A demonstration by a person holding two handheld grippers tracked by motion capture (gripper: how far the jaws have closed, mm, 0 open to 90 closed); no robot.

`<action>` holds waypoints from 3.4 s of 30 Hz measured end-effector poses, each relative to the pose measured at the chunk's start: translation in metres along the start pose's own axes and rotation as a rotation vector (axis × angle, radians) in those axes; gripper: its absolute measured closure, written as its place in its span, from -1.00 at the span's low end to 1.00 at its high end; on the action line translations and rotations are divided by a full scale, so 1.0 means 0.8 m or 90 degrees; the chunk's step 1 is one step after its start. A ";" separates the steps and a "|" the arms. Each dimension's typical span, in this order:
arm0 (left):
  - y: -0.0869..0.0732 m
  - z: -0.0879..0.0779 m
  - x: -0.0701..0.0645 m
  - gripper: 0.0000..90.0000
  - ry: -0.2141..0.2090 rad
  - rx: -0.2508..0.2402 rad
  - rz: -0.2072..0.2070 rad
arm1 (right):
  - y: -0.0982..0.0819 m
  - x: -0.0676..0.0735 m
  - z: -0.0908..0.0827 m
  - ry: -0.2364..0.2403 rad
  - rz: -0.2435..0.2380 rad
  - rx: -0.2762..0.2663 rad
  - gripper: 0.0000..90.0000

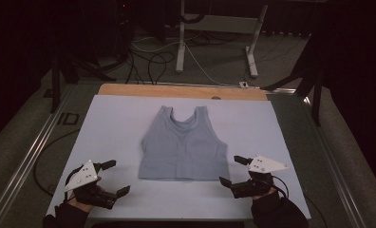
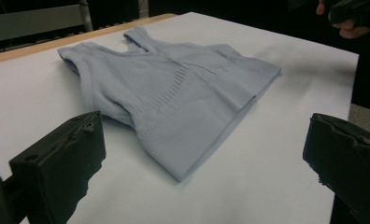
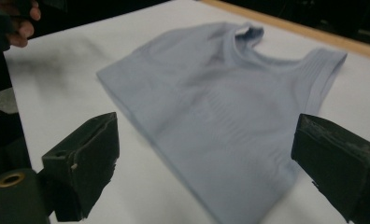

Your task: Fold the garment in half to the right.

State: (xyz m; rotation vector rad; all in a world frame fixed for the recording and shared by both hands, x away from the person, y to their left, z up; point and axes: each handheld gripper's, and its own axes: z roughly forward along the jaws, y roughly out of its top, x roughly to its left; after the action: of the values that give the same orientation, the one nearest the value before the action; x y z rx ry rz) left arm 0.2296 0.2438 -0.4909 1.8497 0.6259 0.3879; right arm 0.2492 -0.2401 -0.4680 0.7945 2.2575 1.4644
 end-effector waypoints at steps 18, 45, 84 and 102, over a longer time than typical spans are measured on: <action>0.060 0.006 -0.002 -1.00 0.006 0.017 0.017 | 0.074 -0.004 0.028 0.003 -0.053 -0.039 -0.82; 0.080 0.062 -0.001 -1.00 0.021 0.117 -0.020 | 0.150 -0.006 0.138 0.073 -0.073 -0.058 -0.82; 0.006 0.134 0.034 -0.48 0.009 0.282 -0.130 | 0.130 -0.007 0.217 0.096 -0.067 -0.006 -0.82; 0.004 0.134 0.025 0.04 0.001 0.290 -0.181 | 0.131 -0.005 0.217 0.093 -0.071 -0.011 -0.82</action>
State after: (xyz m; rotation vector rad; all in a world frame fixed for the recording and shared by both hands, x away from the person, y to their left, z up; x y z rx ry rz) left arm 0.3049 0.1731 -0.5266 2.1452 1.0280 0.0570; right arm 0.3769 -0.0841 -0.4450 0.5639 2.3494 1.5323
